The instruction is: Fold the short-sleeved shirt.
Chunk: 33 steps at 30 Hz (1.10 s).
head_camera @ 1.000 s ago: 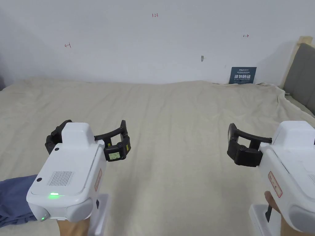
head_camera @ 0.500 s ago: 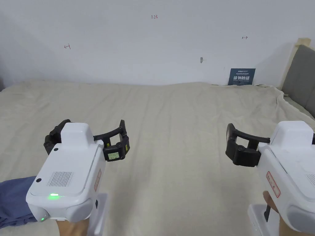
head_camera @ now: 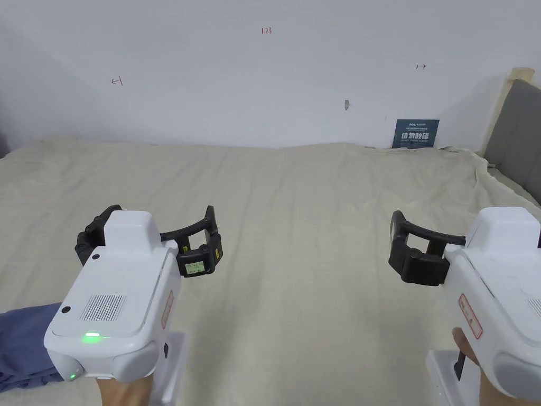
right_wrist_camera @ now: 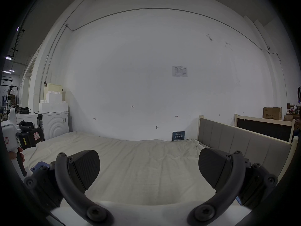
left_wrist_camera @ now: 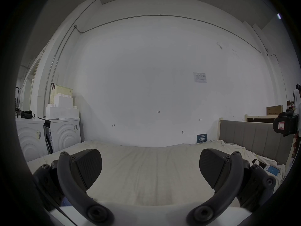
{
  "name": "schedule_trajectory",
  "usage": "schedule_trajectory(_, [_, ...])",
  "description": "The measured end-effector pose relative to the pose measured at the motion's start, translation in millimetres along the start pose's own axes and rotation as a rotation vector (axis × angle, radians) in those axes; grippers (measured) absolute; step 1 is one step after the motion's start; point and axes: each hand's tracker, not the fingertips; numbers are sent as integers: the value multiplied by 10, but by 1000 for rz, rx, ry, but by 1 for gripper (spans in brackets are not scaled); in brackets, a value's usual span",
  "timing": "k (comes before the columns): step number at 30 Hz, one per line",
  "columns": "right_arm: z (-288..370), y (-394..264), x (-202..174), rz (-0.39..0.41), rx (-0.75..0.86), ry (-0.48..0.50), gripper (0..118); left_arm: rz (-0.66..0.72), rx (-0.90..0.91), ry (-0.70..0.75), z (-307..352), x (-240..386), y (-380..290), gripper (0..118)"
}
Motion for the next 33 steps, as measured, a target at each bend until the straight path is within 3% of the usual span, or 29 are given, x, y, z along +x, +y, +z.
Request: schedule_trajectory(33, [20, 19, -22, -1, -6, 4, 118, -5, 2, 3, 35, -36, 4, 118])
